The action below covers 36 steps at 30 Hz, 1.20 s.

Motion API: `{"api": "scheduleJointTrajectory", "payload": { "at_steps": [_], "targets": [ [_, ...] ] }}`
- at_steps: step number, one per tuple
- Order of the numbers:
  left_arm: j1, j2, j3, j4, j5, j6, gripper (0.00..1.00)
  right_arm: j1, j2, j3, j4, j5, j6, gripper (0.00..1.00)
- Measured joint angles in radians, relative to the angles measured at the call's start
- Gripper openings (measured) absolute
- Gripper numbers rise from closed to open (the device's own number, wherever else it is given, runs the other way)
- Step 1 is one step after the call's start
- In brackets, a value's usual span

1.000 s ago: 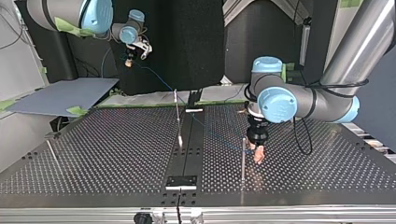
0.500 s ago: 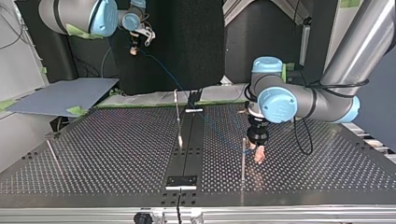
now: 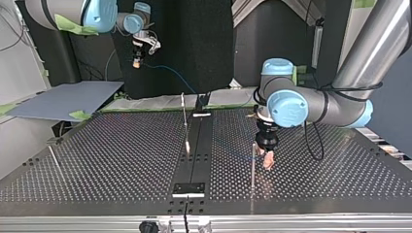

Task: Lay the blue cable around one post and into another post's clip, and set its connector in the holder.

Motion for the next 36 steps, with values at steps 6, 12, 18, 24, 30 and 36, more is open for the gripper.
{"api": "scheduleJointTrajectory", "payload": {
  "at_steps": [6,12,18,24,30,36],
  "targets": [
    [-0.009,0.000,-0.003,0.021,-0.002,-0.045,1.00,-0.008,-0.053,0.000,0.035,-0.015,0.001,0.00],
    [-0.010,0.000,-0.016,0.056,-0.006,-0.093,1.00,-0.012,-0.105,0.000,0.038,-0.031,-0.001,0.00],
    [-0.008,0.000,-0.018,0.063,-0.024,-0.154,1.00,-0.022,-0.166,0.000,0.013,-0.079,-0.005,0.00],
    [-0.007,0.000,-0.018,0.064,-0.028,-0.207,1.00,-0.029,-0.224,0.000,0.011,-0.120,-0.008,0.00],
    [-0.007,0.000,-0.018,0.063,-0.029,-0.259,1.00,-0.036,-0.273,0.005,0.039,-0.132,-0.016,0.00],
    [-0.010,0.000,-0.018,0.055,-0.034,-0.313,1.00,-0.040,-0.317,0.014,0.051,-0.147,-0.017,0.00]
  ]
}}
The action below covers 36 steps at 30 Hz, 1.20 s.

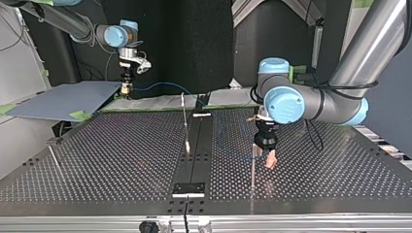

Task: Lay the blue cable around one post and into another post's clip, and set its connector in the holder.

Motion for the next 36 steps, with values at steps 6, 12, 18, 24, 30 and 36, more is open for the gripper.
{"api": "scheduleJointTrajectory", "payload": {
  "at_steps": [6,12,18,24,30,36],
  "targets": [
    [-0.001,0.000,-0.002,-0.011,-0.017,-0.051,1.00,-0.002,-0.050,0.001,0.011,-0.007,0.000,0.00],
    [-0.002,0.000,-0.003,-0.016,0.008,-0.105,1.00,-0.003,-0.095,0.001,0.009,-0.008,0.002,0.00],
    [-0.005,0.000,-0.003,-0.016,0.058,-0.161,1.00,-0.005,-0.103,0.001,0.008,-0.012,0.001,0.00],
    [-0.006,0.002,-0.011,-0.019,0.086,-0.216,1.00,-0.009,-0.104,0.002,0.013,-0.013,-0.004,0.00],
    [0.003,0.017,-0.058,0.013,0.105,-0.271,1.00,-0.009,-0.104,0.001,0.026,-0.013,-0.014,0.00],
    [0.010,0.028,-0.099,0.052,0.138,-0.325,1.00,-0.008,-0.104,0.001,0.031,-0.012,-0.017,0.00]
  ]
}}
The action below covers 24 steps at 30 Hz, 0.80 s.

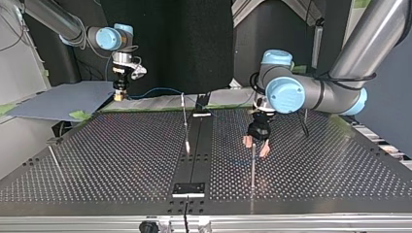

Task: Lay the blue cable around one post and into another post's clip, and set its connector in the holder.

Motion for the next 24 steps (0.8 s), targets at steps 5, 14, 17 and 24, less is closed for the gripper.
{"api": "scheduleJointTrajectory", "payload": {
  "at_steps": [5,14,17,24],
  "targets": [
    [0.006,0.009,-0.020,0.010,0.013,-0.047,1.00,0.001,0.000,0.000,0.002,0.000,0.000,0.00],
    [0.020,0.041,-0.080,0.069,0.010,-0.118,1.00,0.003,0.000,0.000,0.003,-0.002,-0.003,0.00],
    [0.026,0.052,-0.099,0.096,0.008,-0.146,1.00,0.003,0.000,0.000,0.003,-0.002,-0.005,0.00],
    [0.038,0.089,-0.137,0.142,-0.002,-0.213,1.00,0.004,0.000,0.000,0.006,-0.002,-0.008,0.00]
  ]
}}
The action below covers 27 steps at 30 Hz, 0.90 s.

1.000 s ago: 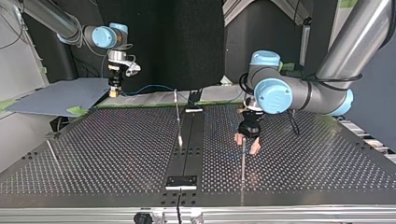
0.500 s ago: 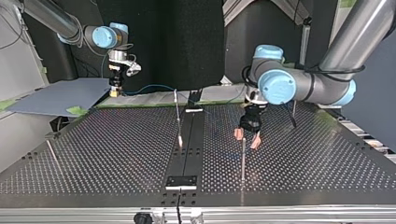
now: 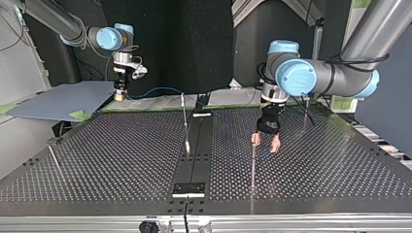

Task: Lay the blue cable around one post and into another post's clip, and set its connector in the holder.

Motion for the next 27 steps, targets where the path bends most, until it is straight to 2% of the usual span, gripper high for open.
{"api": "scheduleJointTrajectory", "payload": {
  "at_steps": [7,16,23,27],
  "targets": [
    [0.010,0.045,-0.010,0.002,0.004,-0.060,1.00,0.000,0.000,0.000,-0.001,0.000,-0.002,0.00],
    [0.011,0.104,-0.026,-0.075,0.015,-0.147,1.00,0.000,0.000,0.000,-0.001,0.000,-0.001,0.00],
    [0.021,0.160,-0.079,-0.135,-0.021,-0.207,1.00,-0.001,0.000,0.000,-0.001,0.000,0.002,0.00],
    [0.025,0.192,-0.102,-0.167,-0.052,-0.212,1.00,-0.004,-0.001,0.000,-0.003,0.000,0.008,0.00]
  ]
}}
